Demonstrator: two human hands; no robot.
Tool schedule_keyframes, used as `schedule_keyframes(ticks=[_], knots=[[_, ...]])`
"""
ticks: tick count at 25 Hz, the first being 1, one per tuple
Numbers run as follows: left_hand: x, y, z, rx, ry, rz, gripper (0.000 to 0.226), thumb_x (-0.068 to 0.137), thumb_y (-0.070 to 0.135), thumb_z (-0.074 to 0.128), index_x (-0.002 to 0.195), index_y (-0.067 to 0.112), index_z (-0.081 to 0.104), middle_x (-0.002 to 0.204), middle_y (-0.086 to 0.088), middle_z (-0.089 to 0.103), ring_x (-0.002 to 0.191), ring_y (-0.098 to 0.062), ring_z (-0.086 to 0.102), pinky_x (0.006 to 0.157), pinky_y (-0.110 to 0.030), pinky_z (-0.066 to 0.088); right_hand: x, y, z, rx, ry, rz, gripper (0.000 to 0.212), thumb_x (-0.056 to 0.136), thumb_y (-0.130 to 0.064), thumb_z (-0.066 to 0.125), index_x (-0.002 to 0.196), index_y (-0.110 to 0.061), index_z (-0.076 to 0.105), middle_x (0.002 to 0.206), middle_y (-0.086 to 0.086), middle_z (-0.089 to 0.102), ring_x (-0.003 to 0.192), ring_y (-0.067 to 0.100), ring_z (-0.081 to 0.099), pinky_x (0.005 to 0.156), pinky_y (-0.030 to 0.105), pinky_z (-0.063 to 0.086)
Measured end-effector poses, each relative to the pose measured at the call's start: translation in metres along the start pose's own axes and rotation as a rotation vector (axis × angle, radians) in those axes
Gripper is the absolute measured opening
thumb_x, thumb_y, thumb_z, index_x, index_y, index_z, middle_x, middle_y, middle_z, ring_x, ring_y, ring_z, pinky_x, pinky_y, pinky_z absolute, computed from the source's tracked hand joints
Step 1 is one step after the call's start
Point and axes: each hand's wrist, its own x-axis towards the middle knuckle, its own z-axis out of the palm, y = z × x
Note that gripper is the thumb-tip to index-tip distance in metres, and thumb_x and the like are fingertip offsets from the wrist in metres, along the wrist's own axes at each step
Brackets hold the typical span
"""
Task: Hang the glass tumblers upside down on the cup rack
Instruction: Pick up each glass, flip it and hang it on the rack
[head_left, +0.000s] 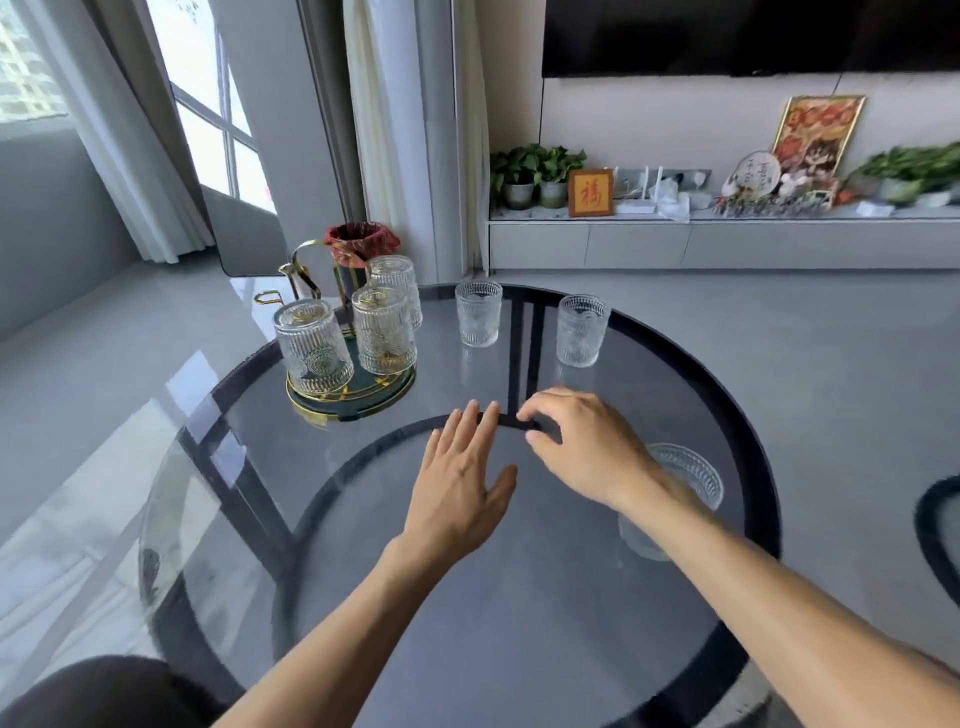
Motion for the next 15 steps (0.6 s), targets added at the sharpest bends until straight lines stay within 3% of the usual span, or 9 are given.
schedule_keyframes(ticks=[3, 5, 7, 9, 12, 15], knots=[[-0.007, 0.009, 0.003, 0.001, -0.042, 0.009, 0.071, 0.098, 0.041, 0.047, 0.157, 0.025, 0.012, 0.166, 0.000, 0.014, 0.153, -0.020, 0.006, 0.121, -0.036, 0.005, -0.011, -0.011, -0.031, -0.173, -0.064, -0.042, 0.024, 0.083, -0.034, 0.061, 0.106, -0.027, 0.063, 0.113, -0.008, 0.065, 0.110, 0.022, 0.053, 0.083, 0.036, 0.044], [-0.011, 0.015, 0.005, -0.011, -0.048, 0.016, 0.071, 0.097, 0.041, 0.049, 0.157, 0.024, 0.014, 0.165, 0.001, 0.016, 0.152, -0.020, 0.008, 0.121, -0.036, 0.006, -0.020, -0.001, -0.049, -0.474, -0.259, 0.148, 0.045, 0.079, -0.048, 0.060, 0.119, -0.029, 0.055, 0.127, -0.003, 0.055, 0.120, 0.030, 0.045, 0.090, 0.045, 0.039], [-0.012, 0.017, 0.006, -0.010, -0.044, 0.013, 0.072, 0.096, 0.041, 0.049, 0.157, 0.024, 0.016, 0.165, 0.000, 0.018, 0.152, -0.021, 0.011, 0.121, -0.037, 0.008, -0.033, 0.012, -0.060, -0.649, -0.443, 0.401, 0.062, 0.073, -0.054, 0.060, 0.127, -0.026, 0.048, 0.130, 0.002, 0.049, 0.118, 0.036, 0.048, 0.088, 0.047, 0.042], [-0.013, 0.019, 0.005, -0.016, -0.059, -0.011, 0.071, 0.096, 0.041, 0.051, 0.156, 0.022, 0.019, 0.164, -0.001, 0.022, 0.152, -0.023, 0.014, 0.121, -0.039, 0.011, -0.042, 0.022, -0.059, -0.585, -0.487, 0.515, 0.063, 0.068, -0.052, 0.063, 0.123, -0.025, 0.049, 0.123, 0.003, 0.054, 0.109, 0.032, 0.056, 0.083, 0.040, 0.047], [-0.017, 0.019, 0.000, -0.077, 0.013, -0.052, 0.060, 0.095, 0.038, 0.055, 0.149, 0.018, 0.038, 0.153, -0.002, 0.044, 0.142, -0.022, 0.036, 0.116, -0.035, 0.026, -0.044, 0.019, -0.049, -0.337, -0.354, 0.512, 0.050, 0.058, -0.050, 0.068, 0.101, -0.028, 0.054, 0.104, -0.005, 0.058, 0.091, 0.022, 0.058, 0.070, 0.034, 0.049], [-0.017, 0.022, -0.024, -0.360, 0.261, -0.123, 0.041, 0.090, 0.037, 0.061, 0.129, 0.026, 0.057, 0.117, 0.007, 0.068, 0.104, -0.010, 0.063, 0.089, -0.031, 0.051, -0.033, -0.006, -0.037, 0.139, -0.198, 0.540, 0.048, 0.049, -0.059, 0.073, 0.087, -0.033, 0.060, 0.094, -0.011, 0.062, 0.083, 0.013, 0.062, 0.051, 0.029, 0.051]])
